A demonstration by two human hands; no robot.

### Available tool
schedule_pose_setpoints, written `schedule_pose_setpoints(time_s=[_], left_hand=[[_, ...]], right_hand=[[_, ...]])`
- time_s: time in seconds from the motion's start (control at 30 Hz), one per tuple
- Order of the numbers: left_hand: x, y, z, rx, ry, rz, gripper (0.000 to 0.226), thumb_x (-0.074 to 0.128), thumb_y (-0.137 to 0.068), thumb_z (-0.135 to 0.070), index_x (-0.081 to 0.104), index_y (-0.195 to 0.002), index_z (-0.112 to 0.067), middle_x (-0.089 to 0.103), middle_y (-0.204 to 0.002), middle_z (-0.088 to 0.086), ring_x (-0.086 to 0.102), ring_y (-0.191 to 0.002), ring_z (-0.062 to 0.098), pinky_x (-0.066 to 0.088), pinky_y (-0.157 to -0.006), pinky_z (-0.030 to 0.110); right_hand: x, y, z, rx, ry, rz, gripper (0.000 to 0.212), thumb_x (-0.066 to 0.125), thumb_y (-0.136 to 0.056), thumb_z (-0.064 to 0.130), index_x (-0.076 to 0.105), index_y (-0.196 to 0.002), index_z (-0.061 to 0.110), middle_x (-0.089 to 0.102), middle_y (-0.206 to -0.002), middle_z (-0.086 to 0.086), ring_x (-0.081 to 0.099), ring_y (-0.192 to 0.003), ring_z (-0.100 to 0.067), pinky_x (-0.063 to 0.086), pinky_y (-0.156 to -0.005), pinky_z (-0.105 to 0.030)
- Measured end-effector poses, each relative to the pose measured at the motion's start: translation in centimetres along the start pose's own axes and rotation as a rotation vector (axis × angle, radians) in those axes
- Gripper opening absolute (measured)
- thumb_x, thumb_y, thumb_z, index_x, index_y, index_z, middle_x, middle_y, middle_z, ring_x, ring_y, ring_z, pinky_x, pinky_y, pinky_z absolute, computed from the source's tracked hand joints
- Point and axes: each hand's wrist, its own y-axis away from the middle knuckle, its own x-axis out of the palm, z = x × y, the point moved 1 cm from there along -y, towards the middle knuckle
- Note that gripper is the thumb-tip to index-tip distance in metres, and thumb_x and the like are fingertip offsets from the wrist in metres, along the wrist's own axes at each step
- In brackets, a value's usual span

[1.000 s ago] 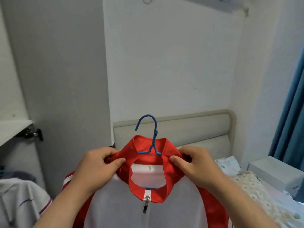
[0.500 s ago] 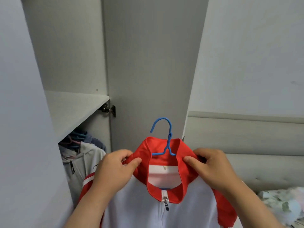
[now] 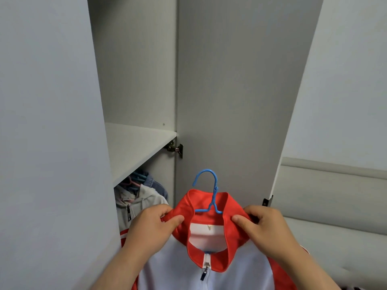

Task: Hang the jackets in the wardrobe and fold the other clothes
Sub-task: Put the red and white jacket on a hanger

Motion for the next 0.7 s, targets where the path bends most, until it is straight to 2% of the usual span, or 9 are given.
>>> schedule_pose_setpoints(time_s=[0.13,0.23,0.33,0.57,0.63,0.7], left_hand=[[0.8,-0.4,0.9,-0.026,-0.026,-0.103,0.032,0.064,-0.077,-0.052,0.062,-0.070,-0.021,0.063,-0.062,-0.007,0.059,-0.062,0.010,0.052,-0.065,0.037],[1.3,-0.7,1.8,-0.034,-0.078,-0.180,0.033,0.068,-0.081,-0.046,0.055,-0.063,-0.021,0.058,-0.057,-0.005,0.054,-0.060,0.010,0.047,-0.064,0.036],[1.5,-1.2,2.8,-0.072,-0.088,-0.217,0.035,0.067,-0.082,-0.044,0.052,-0.060,-0.020,0.056,-0.056,-0.006,0.053,-0.061,0.011,0.044,-0.063,0.034],[3.1,-1.9,5.7,-0.143,-0.178,-0.336,0.033,0.070,-0.079,-0.038,0.050,-0.058,-0.023,0.060,-0.060,-0.003,0.058,-0.068,0.031,0.042,-0.069,0.038],[3.8,-2.3,6.1,-0.123,-0.194,-0.407,0.024,0.064,-0.074,-0.040,0.055,-0.060,-0.022,0.060,-0.060,-0.001,0.059,-0.067,0.034,0.042,-0.071,0.040],[4.6,-2.8,7.0,-0.097,-0.232,-0.474,0.032,0.055,-0.076,-0.045,0.063,-0.066,-0.015,0.063,-0.064,0.002,0.060,-0.069,0.034,0.041,-0.075,0.042]], right_hand=[[1.6,-0.9,-0.3,0.025,0.012,-0.008,0.028,0.074,-0.083,0.040,0.062,-0.059,0.032,0.060,-0.058,0.013,0.054,-0.055,-0.007,0.042,-0.054,-0.024],[3.2,-1.6,-0.1,0.074,0.054,-0.028,0.025,0.072,-0.082,0.045,0.066,-0.065,0.029,0.064,-0.063,0.014,0.058,-0.060,-0.007,0.050,-0.060,-0.032],[4.7,-2.5,-0.1,0.099,0.085,-0.055,0.025,0.070,-0.081,0.051,0.067,-0.069,0.029,0.065,-0.066,0.017,0.060,-0.063,-0.004,0.051,-0.061,-0.032],[8.4,-5.2,-0.9,0.069,0.085,-0.013,0.028,0.068,-0.085,0.048,0.064,-0.069,0.026,0.063,-0.066,0.014,0.058,-0.062,-0.008,0.048,-0.058,-0.033],[9.3,-5.9,-1.5,0.071,0.074,-0.002,0.030,0.068,-0.085,0.048,0.064,-0.069,0.024,0.062,-0.064,0.012,0.056,-0.061,-0.008,0.048,-0.058,-0.034],[10.4,-6.7,-2.1,0.071,0.059,0.021,0.030,0.068,-0.085,0.048,0.063,-0.069,0.023,0.060,-0.062,0.010,0.055,-0.059,-0.010,0.048,-0.058,-0.035]])
